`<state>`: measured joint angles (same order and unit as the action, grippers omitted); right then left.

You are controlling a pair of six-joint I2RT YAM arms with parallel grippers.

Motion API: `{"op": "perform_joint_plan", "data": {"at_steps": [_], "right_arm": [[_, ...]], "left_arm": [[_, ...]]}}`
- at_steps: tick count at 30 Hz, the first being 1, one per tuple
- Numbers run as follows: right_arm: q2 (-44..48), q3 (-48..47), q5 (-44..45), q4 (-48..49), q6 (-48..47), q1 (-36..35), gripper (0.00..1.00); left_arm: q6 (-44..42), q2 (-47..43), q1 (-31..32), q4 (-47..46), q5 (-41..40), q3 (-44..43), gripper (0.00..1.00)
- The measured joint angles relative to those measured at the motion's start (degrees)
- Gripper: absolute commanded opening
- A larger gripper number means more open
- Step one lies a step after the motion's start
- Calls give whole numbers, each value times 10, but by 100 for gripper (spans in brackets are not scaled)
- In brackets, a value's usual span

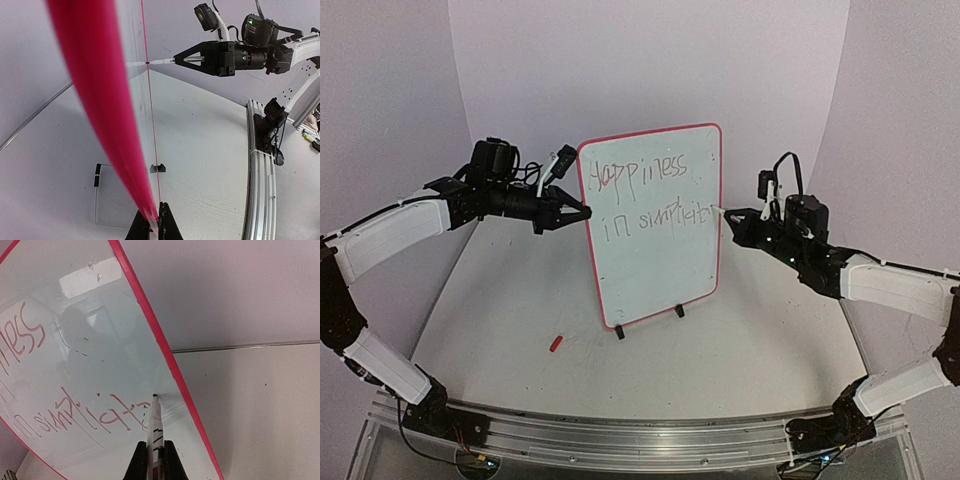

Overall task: Write a sentence on the whiteboard
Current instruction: Write on the whiteboard with the whiteboard.

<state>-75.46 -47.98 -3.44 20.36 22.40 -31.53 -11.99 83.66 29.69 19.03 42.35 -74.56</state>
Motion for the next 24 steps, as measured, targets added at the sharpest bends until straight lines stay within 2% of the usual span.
{"op": "perform_joint_plan", "data": {"at_steps": [12,24], "right_arm": [[-4,62,-11,11,36,-3,0],[-12,67,-47,11,46,-14,0]], "left_arm": [[0,0,0,0,1,0,0],[0,0,1,0,0,0,0]]}}
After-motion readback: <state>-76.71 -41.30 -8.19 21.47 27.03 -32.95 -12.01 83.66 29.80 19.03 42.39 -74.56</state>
